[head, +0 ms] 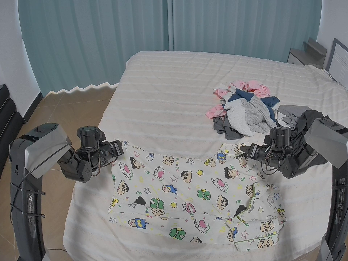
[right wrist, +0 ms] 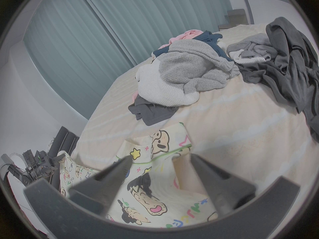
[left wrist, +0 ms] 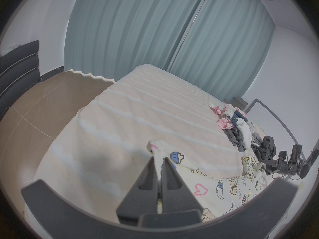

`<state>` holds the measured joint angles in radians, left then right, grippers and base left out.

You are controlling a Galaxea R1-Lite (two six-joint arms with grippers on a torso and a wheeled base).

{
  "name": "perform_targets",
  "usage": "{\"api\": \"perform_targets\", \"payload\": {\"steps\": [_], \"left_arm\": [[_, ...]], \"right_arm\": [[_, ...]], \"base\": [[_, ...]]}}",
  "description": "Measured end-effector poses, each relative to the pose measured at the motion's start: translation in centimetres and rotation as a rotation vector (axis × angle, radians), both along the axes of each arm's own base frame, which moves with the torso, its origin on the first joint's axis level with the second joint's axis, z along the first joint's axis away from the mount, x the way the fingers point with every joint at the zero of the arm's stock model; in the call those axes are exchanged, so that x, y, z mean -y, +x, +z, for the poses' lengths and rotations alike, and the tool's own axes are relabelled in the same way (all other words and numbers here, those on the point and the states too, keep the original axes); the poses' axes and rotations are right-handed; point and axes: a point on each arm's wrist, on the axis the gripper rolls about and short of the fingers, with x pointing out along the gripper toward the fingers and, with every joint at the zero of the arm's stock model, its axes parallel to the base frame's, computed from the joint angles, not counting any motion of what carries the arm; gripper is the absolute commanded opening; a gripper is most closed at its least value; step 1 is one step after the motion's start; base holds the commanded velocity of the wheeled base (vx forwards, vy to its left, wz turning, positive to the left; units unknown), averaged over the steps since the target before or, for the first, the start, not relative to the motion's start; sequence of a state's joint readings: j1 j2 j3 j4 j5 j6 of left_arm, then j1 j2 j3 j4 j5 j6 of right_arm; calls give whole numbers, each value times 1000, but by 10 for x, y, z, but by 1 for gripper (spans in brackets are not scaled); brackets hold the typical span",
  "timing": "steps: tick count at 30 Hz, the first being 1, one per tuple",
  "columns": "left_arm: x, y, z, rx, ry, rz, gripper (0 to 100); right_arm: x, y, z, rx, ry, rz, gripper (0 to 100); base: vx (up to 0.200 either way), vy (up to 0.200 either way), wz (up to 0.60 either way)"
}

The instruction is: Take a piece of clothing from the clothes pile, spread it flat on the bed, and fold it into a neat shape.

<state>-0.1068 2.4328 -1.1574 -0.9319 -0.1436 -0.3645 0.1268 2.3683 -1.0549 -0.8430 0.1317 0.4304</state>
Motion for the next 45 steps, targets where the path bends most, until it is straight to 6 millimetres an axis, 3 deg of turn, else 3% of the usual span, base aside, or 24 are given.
{"api": "perform_targets", "payload": {"steps": [12,13,21,29,38,45], "left_arm": [[0,-1,-2,-6,4,4,0],[0,-1,-2,-6,5,4,0],[0,-2,-3,6,56,-6,0],[-1,-10,-4,13,105,-15,0],[-3,-25,12,17,102,-27,0],[-8,-51,17,-30,91,-75,0]], "right_arm": [[-9,6,-13,-13,14,54,100],[-10,6,-14,-15,14,55,0],[-7,2,-19,-10,-21,57,0],[-3,-6,-12,75,-13,54,0],[5,-27,-1,63,10,79,0],[12,-55,5,41,38,125,0]], "base": [[0,0,0],[0,0,0],[0,0,0],[0,0,0],[0,0,0],[0,0,0]]}}
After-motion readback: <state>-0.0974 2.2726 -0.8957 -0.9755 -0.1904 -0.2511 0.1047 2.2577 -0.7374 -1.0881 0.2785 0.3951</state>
